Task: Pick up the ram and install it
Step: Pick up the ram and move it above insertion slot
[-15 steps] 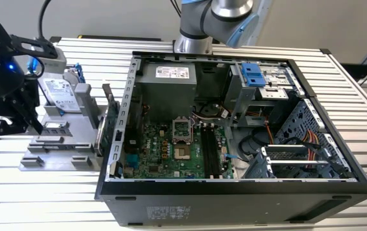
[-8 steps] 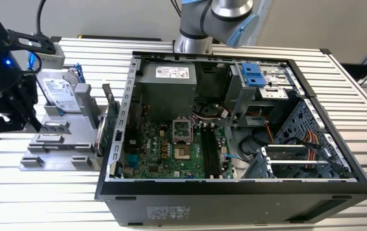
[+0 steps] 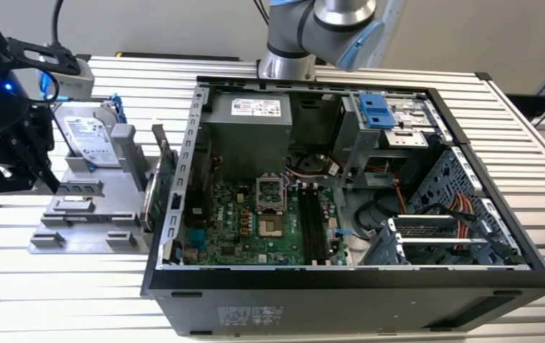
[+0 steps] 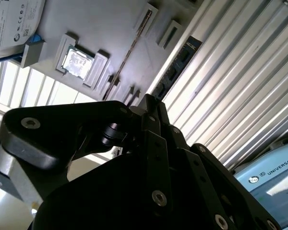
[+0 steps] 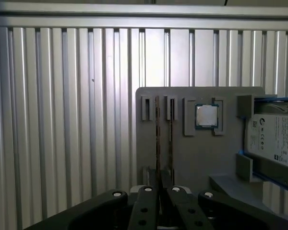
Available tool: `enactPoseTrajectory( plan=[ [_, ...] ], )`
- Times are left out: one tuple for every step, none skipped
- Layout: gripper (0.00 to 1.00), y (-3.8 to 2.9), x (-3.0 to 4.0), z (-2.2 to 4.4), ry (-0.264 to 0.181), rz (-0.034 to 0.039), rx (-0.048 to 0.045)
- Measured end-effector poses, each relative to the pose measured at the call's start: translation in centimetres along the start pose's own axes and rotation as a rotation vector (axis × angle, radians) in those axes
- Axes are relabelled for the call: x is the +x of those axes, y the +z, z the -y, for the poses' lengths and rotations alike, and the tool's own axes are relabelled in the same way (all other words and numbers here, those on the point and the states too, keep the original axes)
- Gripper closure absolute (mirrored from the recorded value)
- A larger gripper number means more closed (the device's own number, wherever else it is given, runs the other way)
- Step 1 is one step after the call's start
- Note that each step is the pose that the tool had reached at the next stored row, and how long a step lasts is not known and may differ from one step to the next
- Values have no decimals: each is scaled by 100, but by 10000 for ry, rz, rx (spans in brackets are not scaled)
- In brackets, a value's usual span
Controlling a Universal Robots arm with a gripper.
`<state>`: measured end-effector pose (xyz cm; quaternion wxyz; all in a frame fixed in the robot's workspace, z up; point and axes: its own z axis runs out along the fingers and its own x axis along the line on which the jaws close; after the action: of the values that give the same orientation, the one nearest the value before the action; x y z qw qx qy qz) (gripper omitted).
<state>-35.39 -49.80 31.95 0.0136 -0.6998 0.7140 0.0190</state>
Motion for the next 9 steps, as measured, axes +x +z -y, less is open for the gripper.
enactPoseTrajectory(
  plan=[
    [100, -6, 0, 0, -1, 1, 0],
    [100, -12, -1, 0, 0, 1, 1],
    [100, -17, -1, 0, 1, 2, 1],
    [100, -23, -1, 0, 2, 1, 0],
    [100, -28, -1, 0, 1, 1, 0],
    [100, -33, -2, 0, 0, 1, 1],
    [100, -38, -2, 0, 1, 1, 1],
    [100, -44, -2, 0, 0, 1, 0],
    [100, -49, -2, 0, 1, 1, 0]
  ],
)
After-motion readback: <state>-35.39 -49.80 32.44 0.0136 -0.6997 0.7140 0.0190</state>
